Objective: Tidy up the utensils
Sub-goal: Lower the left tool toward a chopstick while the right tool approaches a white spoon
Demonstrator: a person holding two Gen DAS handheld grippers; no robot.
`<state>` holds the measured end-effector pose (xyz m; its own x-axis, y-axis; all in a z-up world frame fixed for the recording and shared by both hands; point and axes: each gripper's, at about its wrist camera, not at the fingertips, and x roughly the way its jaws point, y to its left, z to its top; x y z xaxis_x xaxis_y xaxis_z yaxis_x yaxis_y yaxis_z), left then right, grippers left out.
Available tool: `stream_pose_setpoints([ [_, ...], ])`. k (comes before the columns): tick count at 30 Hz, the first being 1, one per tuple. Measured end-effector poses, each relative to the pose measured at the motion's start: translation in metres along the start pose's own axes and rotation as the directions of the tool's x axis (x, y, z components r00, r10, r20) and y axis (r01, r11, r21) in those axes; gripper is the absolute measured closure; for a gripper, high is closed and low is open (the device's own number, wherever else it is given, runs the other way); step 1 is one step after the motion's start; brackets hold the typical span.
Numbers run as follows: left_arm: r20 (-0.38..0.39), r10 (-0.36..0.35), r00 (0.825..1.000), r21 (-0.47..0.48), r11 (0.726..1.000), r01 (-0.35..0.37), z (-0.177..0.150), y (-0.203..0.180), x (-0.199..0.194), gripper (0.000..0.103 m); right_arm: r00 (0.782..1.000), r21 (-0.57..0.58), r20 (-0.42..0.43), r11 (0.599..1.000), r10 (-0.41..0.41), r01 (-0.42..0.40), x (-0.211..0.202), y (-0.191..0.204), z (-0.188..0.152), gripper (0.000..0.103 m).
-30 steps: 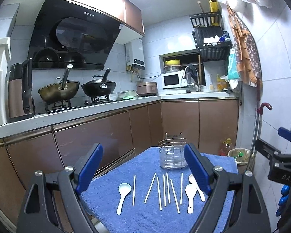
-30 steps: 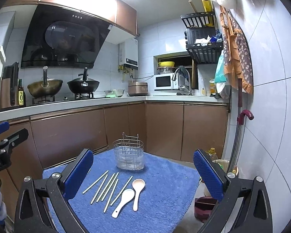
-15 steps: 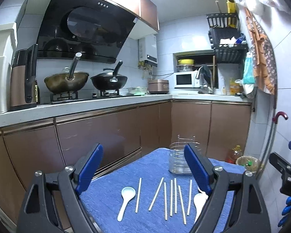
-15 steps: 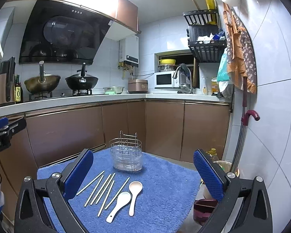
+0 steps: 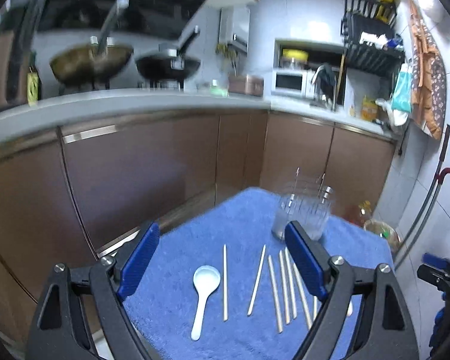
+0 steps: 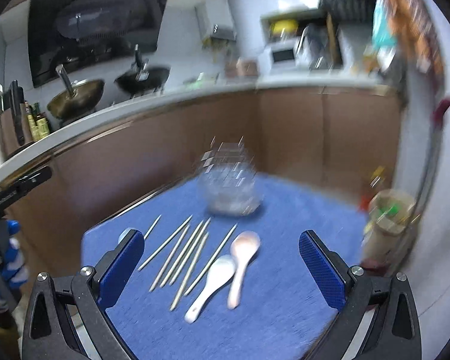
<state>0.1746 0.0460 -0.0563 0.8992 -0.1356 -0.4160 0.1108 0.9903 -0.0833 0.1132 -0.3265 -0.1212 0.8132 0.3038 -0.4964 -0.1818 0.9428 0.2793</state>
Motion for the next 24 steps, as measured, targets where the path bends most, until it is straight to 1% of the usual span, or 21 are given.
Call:
stream_pose_setpoints([
  [1,-0.028,-0.006,1.0,-0.007,1.0,0.006,-0.003,0.008,0.009,0.018,0.998,0.036,-0.045,0.998,0.054,-0.053,0.012,-0.009,-0.003,0.0],
  [2,-0.062,-0.022,0.998,-0.017,1.0,0.021,-0.007,0.016,0.019,0.018,0.993,0.059,-0.072,0.995,0.09,-0.086,0.022,-0.012,-0.007,0.0],
  [4,-0.13,-0.061,0.99,-0.043,0.998,0.056,-0.014,0.03,0.039,0.018,0.981,0.108,-0.129,0.986,0.143,-0.13,0.041,-0.026,-0.013,0.004],
  [6,-0.188,-0.093,0.978,-0.06,0.995,0.083,-0.023,0.043,0.059,0.018,0.969,0.134,-0.171,0.979,0.177,-0.155,0.056,-0.033,-0.017,0.017],
  [7,-0.217,-0.107,0.97,-0.064,0.993,0.095,-0.027,0.048,0.069,0.018,0.959,0.148,-0.198,0.974,0.202,-0.174,0.066,-0.038,-0.02,0.021],
  [9,-0.269,-0.128,0.955,-0.079,0.991,0.11,-0.036,0.057,0.088,0.018,0.945,0.162,-0.23,0.966,0.234,-0.2,0.08,-0.043,-0.022,0.035],
  [11,-0.302,-0.157,0.94,-0.094,0.986,0.134,-0.044,0.062,0.104,0.018,0.938,0.147,-0.258,0.969,0.233,-0.2,0.093,-0.046,-0.024,0.042],
  [14,-0.344,-0.2,0.918,-0.114,0.979,0.17,-0.054,0.066,0.127,0.019,0.926,0.121,-0.301,0.972,0.227,-0.199,0.111,-0.05,-0.028,0.058],
  [15,-0.357,-0.206,0.911,-0.118,0.978,0.175,-0.056,0.068,0.136,0.019,0.923,0.118,-0.314,0.973,0.224,-0.197,0.118,-0.05,-0.028,0.061],
  [18,-0.385,-0.225,0.895,-0.145,0.973,0.182,-0.06,0.073,0.151,0.02,0.908,0.124,-0.344,0.97,0.24,-0.209,0.127,-0.051,-0.031,0.063],
  [20,-0.381,-0.262,0.887,-0.167,0.963,0.213,-0.061,0.076,0.154,0.02,0.893,0.127,-0.37,0.966,0.257,-0.225,0.131,-0.048,-0.035,0.063],
  [22,-0.385,-0.319,0.866,-0.199,0.945,0.259,-0.058,0.07,0.159,0.02,0.873,0.147,-0.406,0.962,0.272,-0.231,0.135,-0.047,-0.042,0.063],
  [24,-0.398,-0.375,0.837,-0.224,0.925,0.308,-0.054,0.06,0.165,0.02,0.862,0.172,-0.423,0.958,0.281,-0.228,0.137,-0.048,-0.046,0.063],
])
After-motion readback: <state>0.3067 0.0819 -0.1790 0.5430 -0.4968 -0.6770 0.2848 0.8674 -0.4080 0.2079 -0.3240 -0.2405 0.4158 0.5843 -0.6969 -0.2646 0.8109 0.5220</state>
